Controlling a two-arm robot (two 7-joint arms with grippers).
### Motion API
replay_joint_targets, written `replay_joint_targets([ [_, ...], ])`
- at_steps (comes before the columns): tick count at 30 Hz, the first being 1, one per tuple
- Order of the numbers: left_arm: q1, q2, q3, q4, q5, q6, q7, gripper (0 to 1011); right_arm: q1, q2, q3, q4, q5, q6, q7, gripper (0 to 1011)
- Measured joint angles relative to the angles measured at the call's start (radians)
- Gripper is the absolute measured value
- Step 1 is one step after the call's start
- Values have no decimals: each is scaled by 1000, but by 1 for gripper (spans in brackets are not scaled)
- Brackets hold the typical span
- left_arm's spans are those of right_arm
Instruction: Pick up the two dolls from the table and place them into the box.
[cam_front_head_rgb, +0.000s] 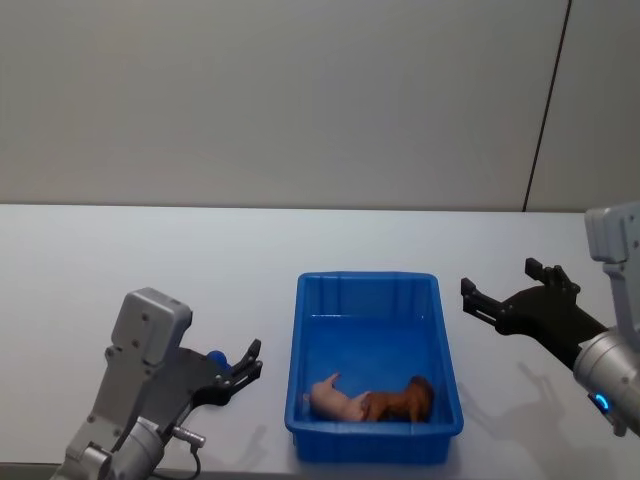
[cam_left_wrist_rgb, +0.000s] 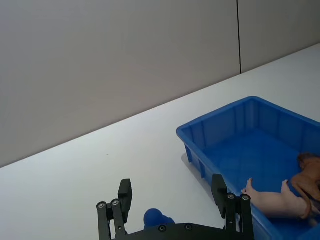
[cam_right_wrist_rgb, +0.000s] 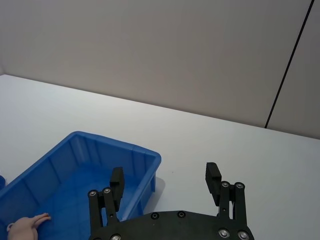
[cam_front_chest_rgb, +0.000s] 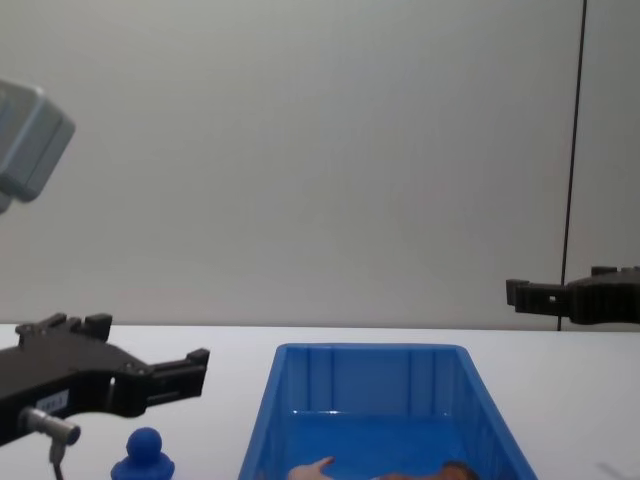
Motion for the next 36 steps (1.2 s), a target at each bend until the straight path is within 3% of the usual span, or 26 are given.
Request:
replay_joint_targets([
  [9, -24, -2, -17, 74, -14, -23, -81, 1001, 0, 1, 1, 1, 0, -1, 1, 1001],
  [22, -94, -29, -36, 238, -19, -38, -231, 1001, 0, 2, 2, 1, 0, -2, 1, 1001],
  [36, -154, -55, -47, 378, -25, -48, -338, 1001, 0, 2, 1, 1, 0, -2, 1, 1001],
])
